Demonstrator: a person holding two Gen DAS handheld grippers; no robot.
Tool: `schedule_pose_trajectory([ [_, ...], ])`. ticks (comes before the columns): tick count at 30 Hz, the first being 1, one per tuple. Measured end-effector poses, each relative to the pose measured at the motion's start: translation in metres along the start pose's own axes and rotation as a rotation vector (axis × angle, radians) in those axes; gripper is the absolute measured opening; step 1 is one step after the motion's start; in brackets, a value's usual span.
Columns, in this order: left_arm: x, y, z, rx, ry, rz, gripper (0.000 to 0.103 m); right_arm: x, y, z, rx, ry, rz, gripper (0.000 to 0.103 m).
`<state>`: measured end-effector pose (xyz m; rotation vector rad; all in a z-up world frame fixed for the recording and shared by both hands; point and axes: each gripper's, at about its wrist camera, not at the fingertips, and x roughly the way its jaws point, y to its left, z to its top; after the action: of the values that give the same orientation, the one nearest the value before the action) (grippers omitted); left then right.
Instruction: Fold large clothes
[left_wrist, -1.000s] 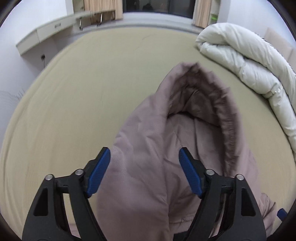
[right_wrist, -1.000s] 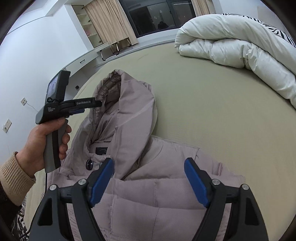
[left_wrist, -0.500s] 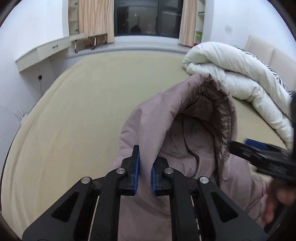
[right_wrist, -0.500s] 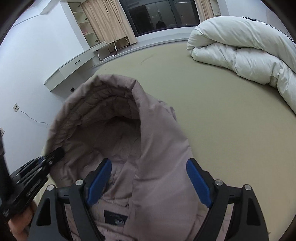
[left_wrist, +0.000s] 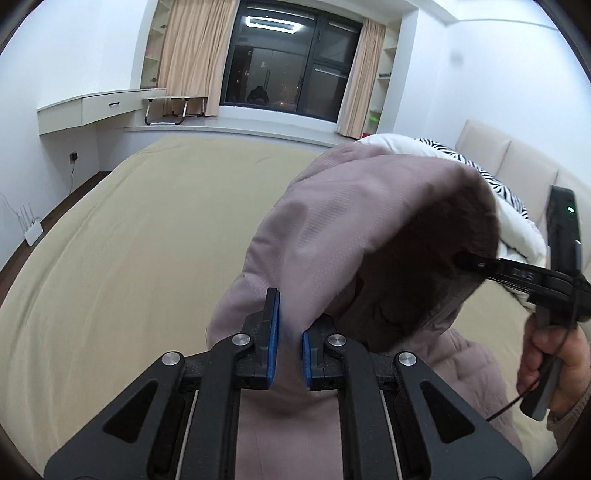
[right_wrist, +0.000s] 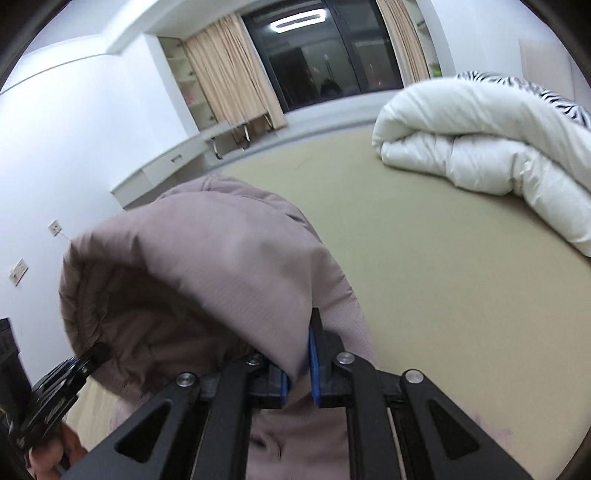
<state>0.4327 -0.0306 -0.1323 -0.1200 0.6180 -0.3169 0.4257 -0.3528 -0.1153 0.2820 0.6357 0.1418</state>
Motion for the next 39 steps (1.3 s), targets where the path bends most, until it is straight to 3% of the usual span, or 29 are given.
schedule_pose_trajectory([
  [5,-0.071,-0.001,-0.063,-0.040,0.035,-0.017,0.009,-0.069,0.011,-0.086,-0.050,0.007,-0.014,0.012],
  [9,-0.106,0.015,-0.129,-0.147,0.213,-0.020,0.009,-0.090,0.014,-0.165,-0.046,0.164,-0.008,0.022],
  [12,-0.130,0.031,-0.170,-0.234,0.331,-0.006,0.009,-0.113,0.010,-0.203,-0.012,0.223,-0.018,0.042],
  [13,-0.139,0.036,-0.175,-0.261,0.337,0.001,0.009,-0.124,0.008,-0.208,0.007,0.218,-0.014,0.054],
  [14,-0.151,0.039,-0.174,-0.281,0.319,0.009,0.009,-0.134,0.006,-0.209,0.023,0.201,-0.008,0.061],
  [16,-0.169,0.034,-0.158,-0.258,0.255,0.001,0.009,-0.153,0.008,-0.202,0.027,0.140,0.000,0.061],
  [19,-0.184,0.006,-0.108,-0.155,0.127,-0.056,0.009,-0.161,0.017,-0.161,0.014,0.054,0.035,0.060],
  [22,-0.186,-0.028,-0.065,-0.054,0.031,-0.103,0.009,-0.150,0.034,-0.117,-0.031,0.001,0.070,0.044],
  [25,-0.139,-0.037,-0.052,-0.091,0.099,-0.182,0.009,-0.114,0.042,-0.100,-0.050,0.034,0.065,0.040],
  [28,-0.078,-0.028,-0.068,-0.058,0.229,-0.086,0.009,-0.054,0.030,-0.110,-0.039,0.163,-0.013,0.039],
  [29,-0.056,-0.019,-0.082,-0.056,0.297,-0.063,0.009,-0.033,0.024,-0.122,-0.035,0.228,-0.043,0.033],
  [31,-0.034,-0.001,-0.107,-0.106,0.361,-0.069,0.009,-0.009,0.012,-0.139,-0.052,0.248,-0.059,0.027],
  [33,-0.030,0.004,-0.121,-0.087,0.364,-0.067,0.009,-0.008,0.014,-0.153,-0.121,0.204,-0.063,0.027],
  [36,-0.041,-0.003,-0.127,-0.087,0.359,-0.077,0.009,-0.015,0.017,-0.146,-0.134,0.230,-0.074,0.026],
  [39,-0.090,-0.002,-0.110,-0.100,0.243,-0.079,0.009,-0.045,0.018,-0.122,-0.089,0.171,-0.058,0.027],
])
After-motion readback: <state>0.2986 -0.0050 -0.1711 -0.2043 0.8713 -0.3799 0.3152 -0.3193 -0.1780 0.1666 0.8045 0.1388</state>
